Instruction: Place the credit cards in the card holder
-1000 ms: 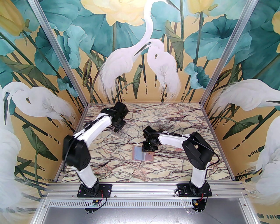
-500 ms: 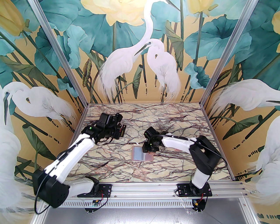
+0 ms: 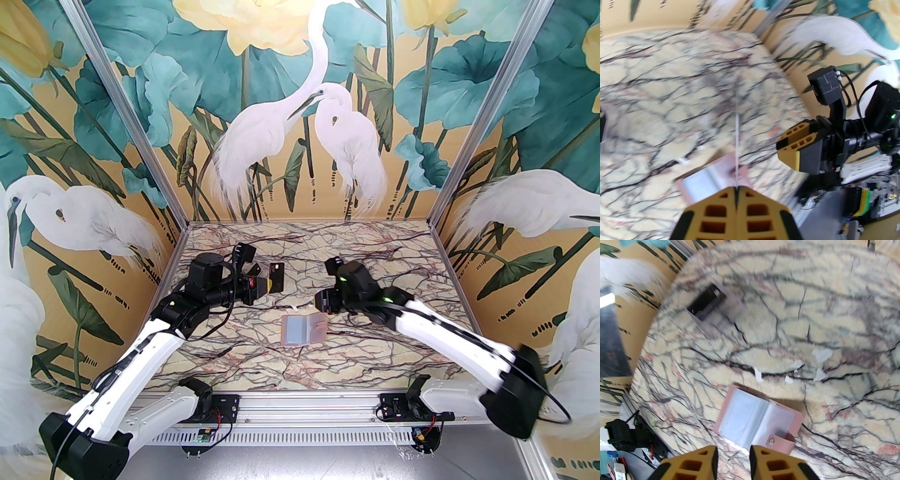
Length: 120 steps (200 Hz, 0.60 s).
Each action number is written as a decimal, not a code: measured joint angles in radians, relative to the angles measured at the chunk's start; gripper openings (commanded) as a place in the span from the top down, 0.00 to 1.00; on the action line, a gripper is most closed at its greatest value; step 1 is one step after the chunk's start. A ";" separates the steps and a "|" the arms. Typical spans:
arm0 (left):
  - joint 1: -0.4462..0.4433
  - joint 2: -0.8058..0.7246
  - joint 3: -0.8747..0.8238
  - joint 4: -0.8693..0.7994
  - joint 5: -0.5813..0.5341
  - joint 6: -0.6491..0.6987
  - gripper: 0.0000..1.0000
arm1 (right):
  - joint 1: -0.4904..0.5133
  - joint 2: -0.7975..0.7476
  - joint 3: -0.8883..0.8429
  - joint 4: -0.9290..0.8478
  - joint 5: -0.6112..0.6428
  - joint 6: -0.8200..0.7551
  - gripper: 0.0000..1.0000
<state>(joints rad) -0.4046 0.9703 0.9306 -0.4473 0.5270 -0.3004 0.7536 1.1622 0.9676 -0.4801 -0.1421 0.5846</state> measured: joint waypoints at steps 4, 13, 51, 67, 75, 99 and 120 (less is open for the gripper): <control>0.000 -0.009 -0.012 0.021 0.014 -0.019 1.00 | 0.000 -0.021 -0.006 0.004 0.009 -0.003 0.66; 0.000 -0.021 -0.029 0.050 0.037 -0.042 1.00 | 0.000 -0.061 -0.013 0.006 0.018 -0.006 0.64; 0.000 -0.047 -0.090 0.201 0.140 -0.161 1.00 | 0.000 -0.215 -0.063 0.034 0.072 -0.026 0.41; 0.000 -0.043 -0.101 0.259 0.181 -0.213 1.00 | 0.000 -0.261 -0.089 0.044 0.084 -0.033 0.33; 0.000 -0.039 -0.108 0.296 0.204 -0.240 1.00 | 0.000 -0.278 -0.100 0.049 0.087 -0.036 0.31; 0.000 -0.027 -0.142 0.416 0.269 -0.327 1.00 | 0.000 -0.317 -0.132 0.066 0.083 -0.039 0.22; 0.000 -0.010 -0.182 0.515 0.319 -0.401 1.00 | -0.002 -0.352 -0.167 0.096 0.042 -0.048 0.19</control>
<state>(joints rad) -0.4046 0.9604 0.7490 0.0673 0.8459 -0.7017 0.7517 0.8097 0.8009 -0.3843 -0.1001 0.5365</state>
